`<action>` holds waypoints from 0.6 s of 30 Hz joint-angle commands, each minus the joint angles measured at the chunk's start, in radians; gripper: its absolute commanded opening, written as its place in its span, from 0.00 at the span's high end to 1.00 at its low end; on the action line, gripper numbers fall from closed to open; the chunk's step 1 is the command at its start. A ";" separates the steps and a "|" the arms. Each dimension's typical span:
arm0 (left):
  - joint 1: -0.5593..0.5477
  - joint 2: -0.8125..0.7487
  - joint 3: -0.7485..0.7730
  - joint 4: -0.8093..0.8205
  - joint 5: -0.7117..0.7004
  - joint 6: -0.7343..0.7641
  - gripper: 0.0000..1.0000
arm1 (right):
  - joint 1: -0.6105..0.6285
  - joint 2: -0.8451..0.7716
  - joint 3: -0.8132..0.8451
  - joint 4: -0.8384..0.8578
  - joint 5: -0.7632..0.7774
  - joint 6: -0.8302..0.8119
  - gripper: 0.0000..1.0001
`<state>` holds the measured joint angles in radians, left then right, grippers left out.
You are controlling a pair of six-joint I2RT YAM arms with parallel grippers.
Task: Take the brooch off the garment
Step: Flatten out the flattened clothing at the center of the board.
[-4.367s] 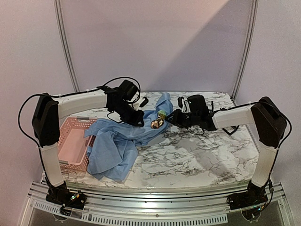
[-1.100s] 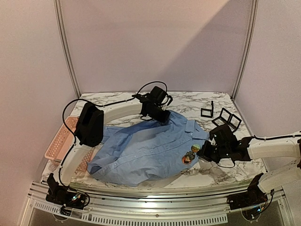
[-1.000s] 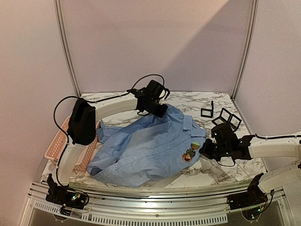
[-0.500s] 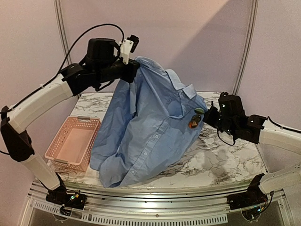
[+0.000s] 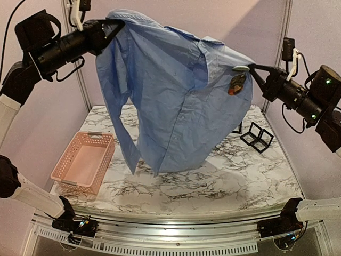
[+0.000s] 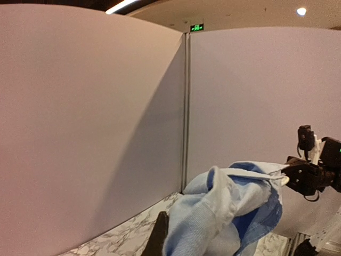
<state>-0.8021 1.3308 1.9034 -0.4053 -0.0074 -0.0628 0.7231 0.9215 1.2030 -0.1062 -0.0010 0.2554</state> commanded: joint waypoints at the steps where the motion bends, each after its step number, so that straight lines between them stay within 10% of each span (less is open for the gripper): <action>1: -0.002 -0.007 0.040 0.035 0.123 -0.100 1.00 | 0.004 0.010 0.104 -0.035 -0.228 -0.165 1.00; 7: -0.012 -0.011 0.086 0.053 0.173 -0.172 1.00 | 0.004 0.010 0.176 -0.033 -0.253 -0.203 1.00; 18: 0.139 0.162 -0.020 0.069 0.016 -0.215 1.00 | -0.043 0.250 0.086 0.135 0.466 -0.179 1.00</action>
<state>-0.7712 1.3773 1.9465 -0.3485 0.0769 -0.2264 0.7246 1.0630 1.3506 -0.0559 0.2104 0.0681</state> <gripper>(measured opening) 0.025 0.008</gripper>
